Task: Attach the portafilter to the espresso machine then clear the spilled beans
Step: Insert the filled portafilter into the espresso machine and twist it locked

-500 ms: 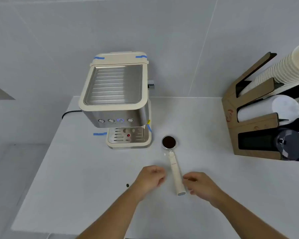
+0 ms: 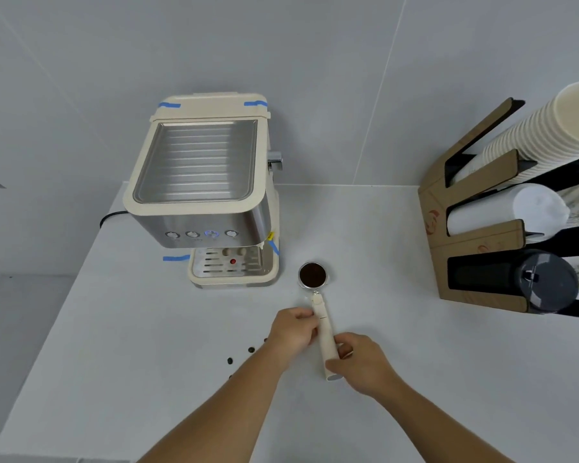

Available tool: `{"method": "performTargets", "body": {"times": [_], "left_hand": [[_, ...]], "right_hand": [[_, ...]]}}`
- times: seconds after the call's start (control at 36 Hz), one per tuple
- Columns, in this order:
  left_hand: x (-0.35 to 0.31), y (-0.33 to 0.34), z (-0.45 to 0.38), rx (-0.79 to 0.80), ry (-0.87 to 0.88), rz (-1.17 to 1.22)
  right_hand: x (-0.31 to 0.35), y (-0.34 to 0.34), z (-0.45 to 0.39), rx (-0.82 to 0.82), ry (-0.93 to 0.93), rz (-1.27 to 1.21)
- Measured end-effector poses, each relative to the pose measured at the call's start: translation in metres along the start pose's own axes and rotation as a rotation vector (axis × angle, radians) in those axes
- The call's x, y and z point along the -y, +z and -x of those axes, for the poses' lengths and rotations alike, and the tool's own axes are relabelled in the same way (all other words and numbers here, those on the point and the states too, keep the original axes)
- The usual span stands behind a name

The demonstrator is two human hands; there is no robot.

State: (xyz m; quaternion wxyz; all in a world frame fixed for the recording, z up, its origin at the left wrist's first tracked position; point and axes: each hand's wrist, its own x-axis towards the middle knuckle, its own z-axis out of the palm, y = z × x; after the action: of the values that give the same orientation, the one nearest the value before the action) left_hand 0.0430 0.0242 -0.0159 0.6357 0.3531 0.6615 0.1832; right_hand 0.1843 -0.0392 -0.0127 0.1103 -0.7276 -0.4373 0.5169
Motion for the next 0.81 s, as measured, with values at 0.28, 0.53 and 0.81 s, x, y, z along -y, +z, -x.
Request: {"method": "performTargets", "body": {"times": [0.28, 0.53, 0.81], "left_hand": [[-0.002, 0.001, -0.002, 0.037, -0.063, 0.074], [0.000, 0.004, 0.001, 0.065, -0.049, 0.097], [0.004, -0.006, 0.006, 0.056, -0.024, 0.085]], "right_hand": [[0.004, 0.000, -0.003, 0.023, 0.019, 0.018], [0.014, -0.004, 0.002, 0.001, 0.048, -0.045], [0.017, -0.005, 0.018, 0.052, 0.062, -0.160]]}}
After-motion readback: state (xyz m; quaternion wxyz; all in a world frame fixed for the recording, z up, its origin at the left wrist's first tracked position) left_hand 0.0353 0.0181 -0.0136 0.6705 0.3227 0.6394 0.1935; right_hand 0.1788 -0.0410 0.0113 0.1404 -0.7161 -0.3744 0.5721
